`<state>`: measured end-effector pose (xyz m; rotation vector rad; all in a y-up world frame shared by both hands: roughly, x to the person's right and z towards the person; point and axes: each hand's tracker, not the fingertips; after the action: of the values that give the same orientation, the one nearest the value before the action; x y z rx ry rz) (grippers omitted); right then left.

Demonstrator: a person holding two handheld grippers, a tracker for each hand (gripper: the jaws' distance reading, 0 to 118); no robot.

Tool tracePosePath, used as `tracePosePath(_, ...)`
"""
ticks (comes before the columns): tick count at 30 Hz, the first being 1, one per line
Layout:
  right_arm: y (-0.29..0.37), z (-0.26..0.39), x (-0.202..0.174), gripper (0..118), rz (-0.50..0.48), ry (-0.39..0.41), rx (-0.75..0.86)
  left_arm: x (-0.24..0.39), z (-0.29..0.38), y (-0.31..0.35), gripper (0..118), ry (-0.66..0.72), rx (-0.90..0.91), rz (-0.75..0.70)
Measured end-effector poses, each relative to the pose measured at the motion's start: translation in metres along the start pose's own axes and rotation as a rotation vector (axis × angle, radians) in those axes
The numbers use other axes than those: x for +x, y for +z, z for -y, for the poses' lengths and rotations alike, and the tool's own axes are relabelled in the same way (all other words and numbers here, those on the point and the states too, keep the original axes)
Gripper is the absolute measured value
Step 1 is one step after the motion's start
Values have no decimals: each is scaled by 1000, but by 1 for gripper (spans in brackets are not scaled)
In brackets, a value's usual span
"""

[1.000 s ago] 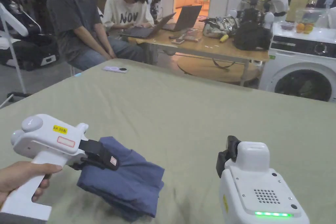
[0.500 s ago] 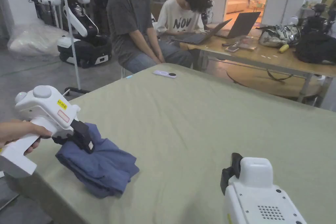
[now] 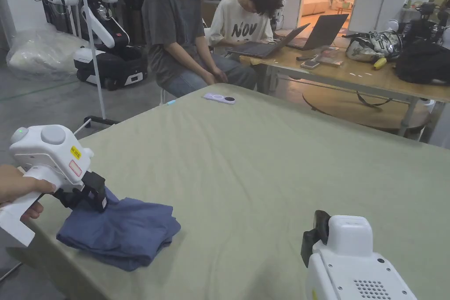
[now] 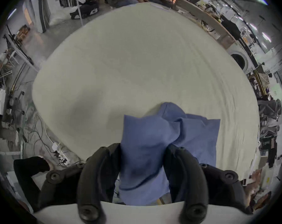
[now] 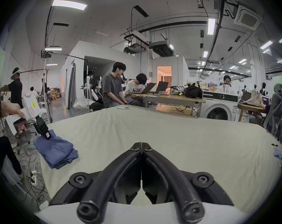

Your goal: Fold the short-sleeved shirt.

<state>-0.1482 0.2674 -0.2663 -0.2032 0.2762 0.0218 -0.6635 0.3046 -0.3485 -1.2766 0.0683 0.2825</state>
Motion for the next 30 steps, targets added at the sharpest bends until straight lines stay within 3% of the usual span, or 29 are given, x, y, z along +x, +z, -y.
tracePosePath(3, 3, 1, 5, 0, 3, -19, -3, 1, 0, 16, 50, -12, 87, -21)
tracePosePath(9, 11, 5, 23, 0, 28, -40, -15, 40, 20, 18, 50, -76, 286, 110)
tracePosePath(16, 29, 14, 69, 0, 118, -39, -37, 161, 87, -12, 48, -272, 459, 232)
tracePosePath(21, 48, 18, 109, 0, 204, -47, -51, 242, 125, -31, 47, -420, 673, 170)
tracePosePath(27, 77, 15, 149, 0, 302, -65, -45, 318, 154, -43, 28, -439, 886, 182)
tracePosePath(30, 90, 13, 166, 0, 355, -71, -35, 344, 165, -49, 15, -407, 894, 225)
